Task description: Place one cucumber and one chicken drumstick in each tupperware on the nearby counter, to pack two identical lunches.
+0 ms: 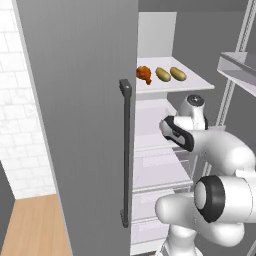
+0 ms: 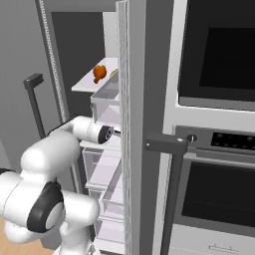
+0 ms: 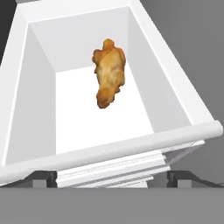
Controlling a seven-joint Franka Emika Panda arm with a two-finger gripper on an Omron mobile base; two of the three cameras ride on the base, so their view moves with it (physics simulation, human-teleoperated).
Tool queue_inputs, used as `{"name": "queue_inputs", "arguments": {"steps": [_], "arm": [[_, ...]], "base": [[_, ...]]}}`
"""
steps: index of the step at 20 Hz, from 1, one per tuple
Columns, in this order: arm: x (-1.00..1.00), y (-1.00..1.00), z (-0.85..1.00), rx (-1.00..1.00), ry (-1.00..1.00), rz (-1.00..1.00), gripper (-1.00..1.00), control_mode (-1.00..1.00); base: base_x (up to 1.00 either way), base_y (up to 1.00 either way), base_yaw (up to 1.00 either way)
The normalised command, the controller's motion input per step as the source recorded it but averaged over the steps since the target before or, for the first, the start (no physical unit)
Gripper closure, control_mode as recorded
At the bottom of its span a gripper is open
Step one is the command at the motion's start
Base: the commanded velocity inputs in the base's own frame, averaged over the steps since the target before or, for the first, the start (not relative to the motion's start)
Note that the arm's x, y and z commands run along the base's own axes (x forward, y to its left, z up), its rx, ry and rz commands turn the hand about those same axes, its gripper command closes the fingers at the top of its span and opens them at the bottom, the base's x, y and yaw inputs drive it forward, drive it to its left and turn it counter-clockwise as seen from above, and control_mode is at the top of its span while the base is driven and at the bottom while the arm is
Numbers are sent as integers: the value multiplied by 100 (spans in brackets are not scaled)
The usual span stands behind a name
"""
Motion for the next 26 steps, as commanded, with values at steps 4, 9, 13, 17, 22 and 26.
{"name": "queue_inputs", "arguments": {"steps": [4,9,13,17,22,26], "arm": [[43,-4,-20,0,0,0,-100,-100],[45,-5,-18,0,0,0,-100,-100],[37,-7,-20,0,0,0,-100,-100],[38,-4,-24,0,0,0,-100,-100],[37,-6,-24,0,0,0,-100,-100],[35,-6,-22,0,0,0,-100,-100]], "base": [[0,0,0],[0,0,0],[0,0,0],[0,0,0],[0,0,0],[0,0,0]]}}
